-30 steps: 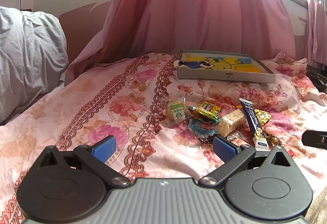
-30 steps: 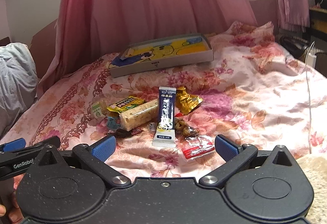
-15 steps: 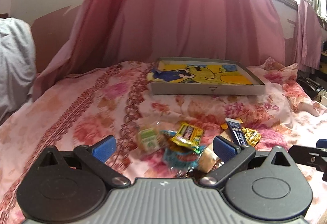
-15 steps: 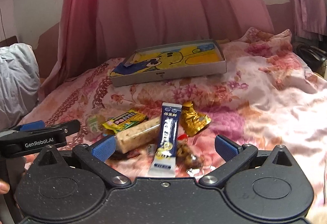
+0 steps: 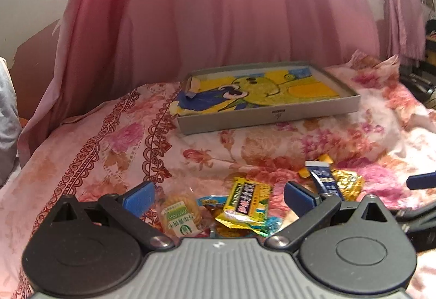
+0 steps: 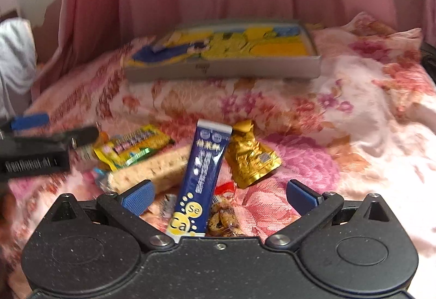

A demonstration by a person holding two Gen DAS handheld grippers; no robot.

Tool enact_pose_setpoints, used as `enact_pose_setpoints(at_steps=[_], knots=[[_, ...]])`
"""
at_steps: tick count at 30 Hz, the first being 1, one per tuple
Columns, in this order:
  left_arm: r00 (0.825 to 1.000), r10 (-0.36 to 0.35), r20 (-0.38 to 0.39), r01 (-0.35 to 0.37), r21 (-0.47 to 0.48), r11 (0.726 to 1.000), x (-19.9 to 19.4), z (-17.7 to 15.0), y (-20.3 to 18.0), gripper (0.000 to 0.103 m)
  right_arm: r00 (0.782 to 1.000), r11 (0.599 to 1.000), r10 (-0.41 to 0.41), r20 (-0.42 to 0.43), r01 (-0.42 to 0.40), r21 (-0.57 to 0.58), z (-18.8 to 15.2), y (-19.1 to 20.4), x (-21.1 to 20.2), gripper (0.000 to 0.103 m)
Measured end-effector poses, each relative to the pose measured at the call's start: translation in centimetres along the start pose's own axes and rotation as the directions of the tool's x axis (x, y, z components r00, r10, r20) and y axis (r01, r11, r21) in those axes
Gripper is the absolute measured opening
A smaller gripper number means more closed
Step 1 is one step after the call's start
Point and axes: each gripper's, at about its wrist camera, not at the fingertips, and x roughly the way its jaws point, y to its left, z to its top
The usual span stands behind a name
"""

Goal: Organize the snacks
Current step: 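Lower the right tool onto the blue stick while the left tool approaches the cream bar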

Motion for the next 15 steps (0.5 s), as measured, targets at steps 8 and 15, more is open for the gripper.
enact_pose_setpoints(at_steps=[8, 15], knots=[[0.998, -0.005, -0.055, 0.006, 0.02, 1.0, 1.9, 0.6, -0.1, 0.103, 1.0, 0.999, 0.008, -0.017, -0.009, -0.052, 0.4, 0.5, 3.8, 0.096], [0.993, -0.084, -0.083, 0.092, 0.096, 0.991, 2.3, 1.4, -0.3, 0.103, 0.999, 0.999, 0.026, -0.029, -0.027, -0.036, -0.3, -0.3, 4.3, 0.092]])
